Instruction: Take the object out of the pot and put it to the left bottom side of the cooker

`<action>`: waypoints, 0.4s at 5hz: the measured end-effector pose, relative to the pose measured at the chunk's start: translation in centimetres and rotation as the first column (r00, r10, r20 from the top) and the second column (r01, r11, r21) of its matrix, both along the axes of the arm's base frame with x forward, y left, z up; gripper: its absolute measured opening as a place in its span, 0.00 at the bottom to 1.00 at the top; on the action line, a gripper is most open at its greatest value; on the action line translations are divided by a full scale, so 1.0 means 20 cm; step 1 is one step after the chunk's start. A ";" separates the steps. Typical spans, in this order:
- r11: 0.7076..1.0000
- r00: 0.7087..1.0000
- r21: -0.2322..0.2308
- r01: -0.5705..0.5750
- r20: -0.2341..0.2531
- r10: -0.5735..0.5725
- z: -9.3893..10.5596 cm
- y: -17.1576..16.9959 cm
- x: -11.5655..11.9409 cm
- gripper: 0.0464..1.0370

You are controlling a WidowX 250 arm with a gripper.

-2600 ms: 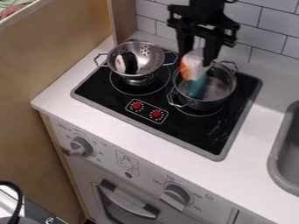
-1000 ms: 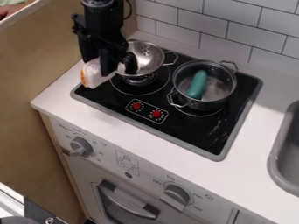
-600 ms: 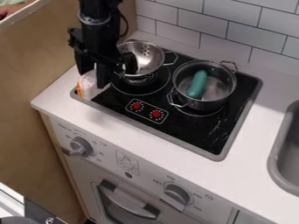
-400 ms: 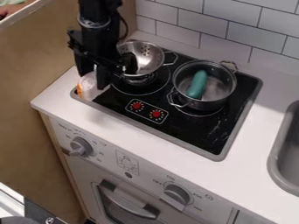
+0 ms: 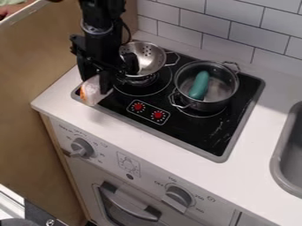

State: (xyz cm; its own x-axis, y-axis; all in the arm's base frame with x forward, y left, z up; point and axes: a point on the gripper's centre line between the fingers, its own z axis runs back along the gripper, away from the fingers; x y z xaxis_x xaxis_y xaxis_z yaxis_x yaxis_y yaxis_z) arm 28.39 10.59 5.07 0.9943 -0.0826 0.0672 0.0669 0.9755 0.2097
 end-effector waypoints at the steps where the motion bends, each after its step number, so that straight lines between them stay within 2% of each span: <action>1: 1.000 1.000 -0.011 -0.003 -0.010 0.003 -0.02 0.01 0.01 0.57; 2: 0.999 1.000 -0.043 -0.015 -0.009 0.014 0.00 0.01 0.02 0.86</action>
State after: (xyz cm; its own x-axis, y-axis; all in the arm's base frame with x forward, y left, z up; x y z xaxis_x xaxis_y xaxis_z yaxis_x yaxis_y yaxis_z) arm 28.80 10.74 5.01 0.9960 -0.0653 0.0613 0.0543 0.9845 0.1666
